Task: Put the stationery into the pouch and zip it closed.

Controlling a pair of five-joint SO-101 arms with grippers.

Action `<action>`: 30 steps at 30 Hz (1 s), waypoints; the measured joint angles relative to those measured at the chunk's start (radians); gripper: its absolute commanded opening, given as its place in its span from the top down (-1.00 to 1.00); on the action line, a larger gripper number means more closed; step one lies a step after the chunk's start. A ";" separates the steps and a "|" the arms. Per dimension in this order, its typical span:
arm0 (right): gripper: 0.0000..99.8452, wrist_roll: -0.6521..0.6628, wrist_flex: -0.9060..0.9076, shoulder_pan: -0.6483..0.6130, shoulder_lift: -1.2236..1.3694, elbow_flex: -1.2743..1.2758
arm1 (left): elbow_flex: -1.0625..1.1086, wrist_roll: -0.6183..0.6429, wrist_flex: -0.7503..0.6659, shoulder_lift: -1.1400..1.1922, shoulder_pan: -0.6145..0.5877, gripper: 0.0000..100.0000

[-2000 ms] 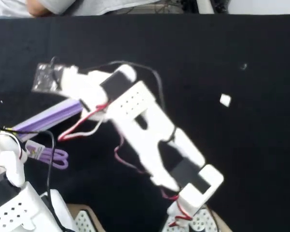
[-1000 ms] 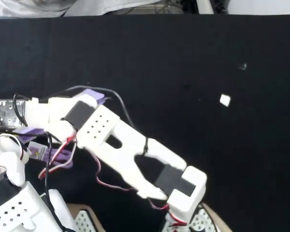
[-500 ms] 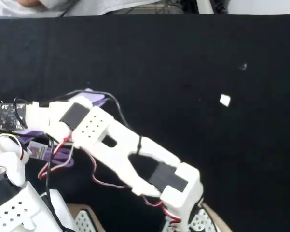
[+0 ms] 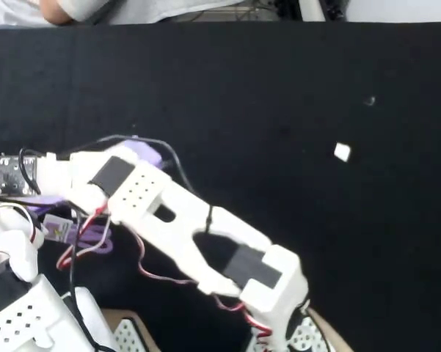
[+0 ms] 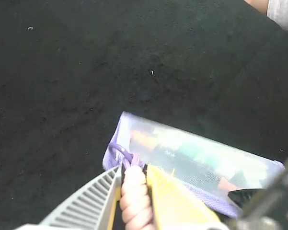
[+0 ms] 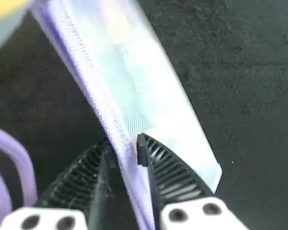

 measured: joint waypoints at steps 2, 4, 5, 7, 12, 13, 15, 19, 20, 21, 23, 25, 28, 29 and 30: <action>0.98 0.000 0.002 0.008 0.020 -0.018 | 0.000 0.000 0.000 0.000 0.000 0.93; 0.98 0.002 0.011 0.017 0.023 -0.046 | 0.000 0.000 0.000 0.000 0.000 0.93; 0.98 0.002 0.025 0.025 0.025 -0.068 | 0.005 0.000 0.000 0.000 0.000 0.93; 0.98 0.002 0.077 0.041 0.026 -0.112 | 0.031 0.000 -0.011 -0.002 0.000 0.93; 0.98 0.002 0.215 0.091 0.028 -0.222 | 0.137 -0.002 -0.127 0.000 -0.049 0.93; 0.98 0.002 0.233 0.100 0.028 -0.239 | 0.163 -0.003 -0.155 0.000 -0.069 0.93; 0.98 0.002 0.256 0.112 0.028 -0.267 | 0.209 -0.026 -0.210 -0.003 -0.103 0.93; 0.98 0.002 0.267 0.135 0.029 -0.279 | 0.304 -0.063 -0.292 -0.006 -0.155 0.93; 0.98 0.002 0.270 0.135 0.029 -0.279 | 0.331 -0.075 -0.316 -0.006 -0.166 0.93; 0.98 0.002 0.278 0.135 0.029 -0.279 | 0.356 -0.087 -0.344 -0.006 -0.172 0.93; 0.98 0.002 0.296 0.135 0.029 -0.299 | 0.410 -0.104 -0.405 -0.014 -0.181 0.93; 0.98 0.002 0.319 0.138 0.031 -0.321 | 0.466 -0.114 -0.463 -0.014 -0.184 0.93; 0.98 0.006 0.348 0.147 0.031 -0.356 | 0.537 -0.115 -0.551 -0.015 -0.184 0.93; 0.98 0.012 0.358 0.155 0.031 -0.368 | 0.557 -0.115 -0.575 -0.017 -0.184 0.93; 0.98 0.020 0.367 0.166 0.029 -0.379 | 0.577 -0.117 -0.597 -0.017 -0.184 0.93</action>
